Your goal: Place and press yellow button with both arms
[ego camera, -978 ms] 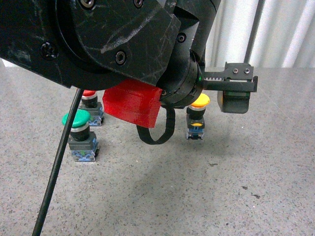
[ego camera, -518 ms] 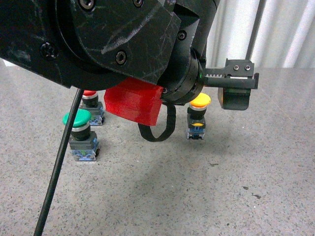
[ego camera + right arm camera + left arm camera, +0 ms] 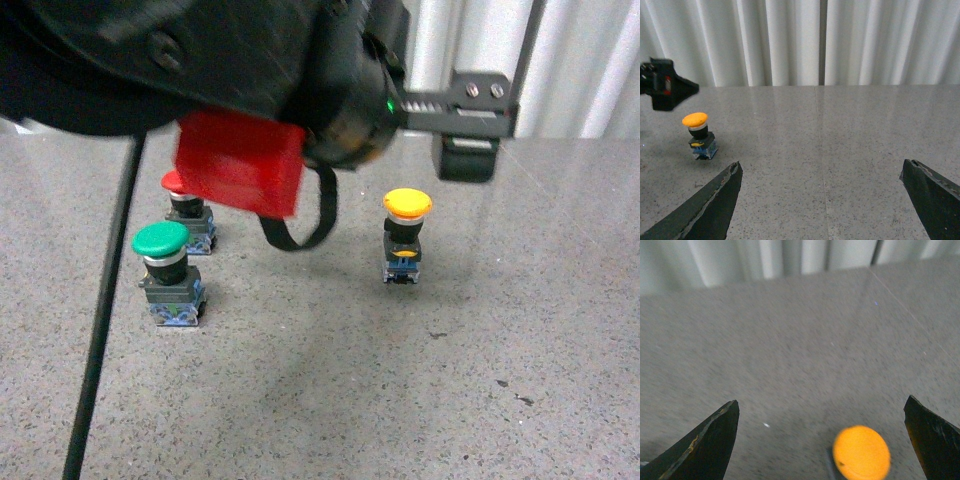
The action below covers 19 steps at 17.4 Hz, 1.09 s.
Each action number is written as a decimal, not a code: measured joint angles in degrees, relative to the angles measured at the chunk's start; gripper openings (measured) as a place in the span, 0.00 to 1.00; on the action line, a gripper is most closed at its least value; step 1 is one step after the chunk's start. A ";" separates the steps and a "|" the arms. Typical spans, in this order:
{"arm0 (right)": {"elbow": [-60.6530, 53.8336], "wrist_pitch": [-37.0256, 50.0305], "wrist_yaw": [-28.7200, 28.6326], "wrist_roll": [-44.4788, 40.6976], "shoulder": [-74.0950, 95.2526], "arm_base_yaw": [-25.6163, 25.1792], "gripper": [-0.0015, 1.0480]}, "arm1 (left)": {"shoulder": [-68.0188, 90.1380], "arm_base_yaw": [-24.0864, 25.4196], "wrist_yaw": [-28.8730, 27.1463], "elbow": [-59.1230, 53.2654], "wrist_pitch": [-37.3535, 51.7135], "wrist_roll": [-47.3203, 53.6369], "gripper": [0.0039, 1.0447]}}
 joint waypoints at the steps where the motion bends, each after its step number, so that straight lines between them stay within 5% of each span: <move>1: 0.00 0.02 0.00 0.00 0.00 0.00 0.94 | -1.07 0.48 -0.37 -0.46 0.52 0.66 0.94; 7: 0.00 0.02 0.00 0.00 0.00 0.00 0.94 | -9.35 5.29 -4.04 -4.98 5.84 8.11 0.94; 13: 0.00 0.02 0.00 0.00 0.00 0.00 0.94 | -36.37 11.06 -6.43 -23.61 11.52 26.03 0.92; 15: 0.00 0.02 0.00 0.00 0.00 0.00 0.94 | -49.55 14.82 -2.80 -32.92 4.55 17.18 0.71; 19: 0.00 0.02 0.00 0.00 0.00 0.00 0.94 | -62.20 22.08 4.33 -47.41 6.84 9.73 0.30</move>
